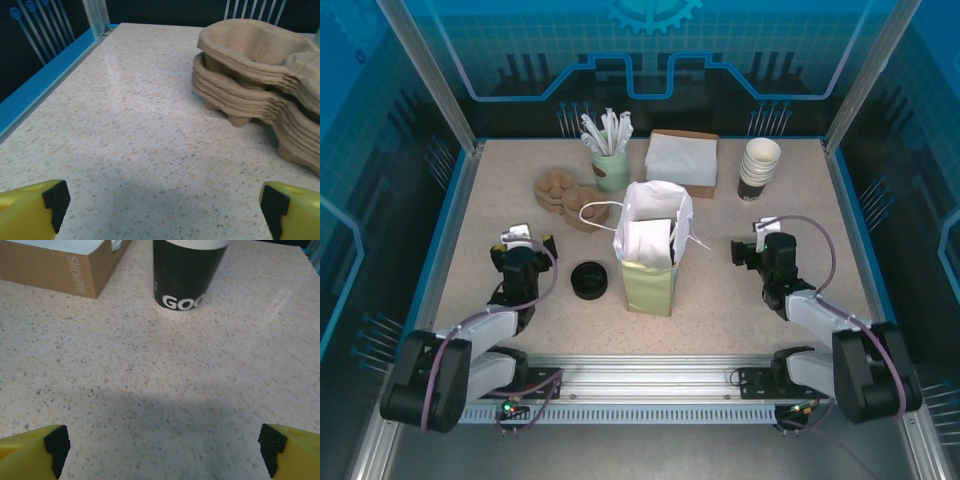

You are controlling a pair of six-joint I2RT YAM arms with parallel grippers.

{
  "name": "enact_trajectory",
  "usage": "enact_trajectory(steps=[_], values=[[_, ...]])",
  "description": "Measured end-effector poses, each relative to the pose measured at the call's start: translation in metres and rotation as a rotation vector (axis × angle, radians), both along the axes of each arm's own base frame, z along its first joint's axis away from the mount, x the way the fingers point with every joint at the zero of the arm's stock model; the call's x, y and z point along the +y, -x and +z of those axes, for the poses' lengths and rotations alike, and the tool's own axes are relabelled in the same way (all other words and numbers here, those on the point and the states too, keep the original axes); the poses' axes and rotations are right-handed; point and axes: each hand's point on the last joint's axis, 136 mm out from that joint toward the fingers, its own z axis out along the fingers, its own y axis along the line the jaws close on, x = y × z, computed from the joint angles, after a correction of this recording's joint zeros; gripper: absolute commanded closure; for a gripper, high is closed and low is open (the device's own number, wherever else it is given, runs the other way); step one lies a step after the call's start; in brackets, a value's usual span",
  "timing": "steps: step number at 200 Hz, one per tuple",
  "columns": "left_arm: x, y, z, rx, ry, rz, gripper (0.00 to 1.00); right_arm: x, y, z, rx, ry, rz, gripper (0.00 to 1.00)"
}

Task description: Pack the takeout coffee

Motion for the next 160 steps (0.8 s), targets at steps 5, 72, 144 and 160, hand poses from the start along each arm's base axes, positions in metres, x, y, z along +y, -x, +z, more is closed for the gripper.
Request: enact_trajectory(steps=[5, 72, 144, 160], values=[[-0.001, -0.002, 0.000, -0.004, 0.001, -0.011, 0.01, 0.001, -0.003, -0.001, -0.007, -0.001, 0.009, 0.00], [-0.012, -0.024, -0.003, -0.039, 0.050, -0.130, 0.01, 0.020, -0.030, -0.007, -0.090, -0.024, 0.123, 0.00], [-0.021, -0.047, -0.038, 0.034, 0.082, -0.186, 0.01, 0.012, -0.051, 0.000, -0.107, -0.047, 0.117, 0.00], [-0.021, -0.057, -0.028, 0.014, 0.081, -0.186, 0.01, 0.013, -0.051, 0.000, -0.104, -0.051, 0.119, 0.00]])
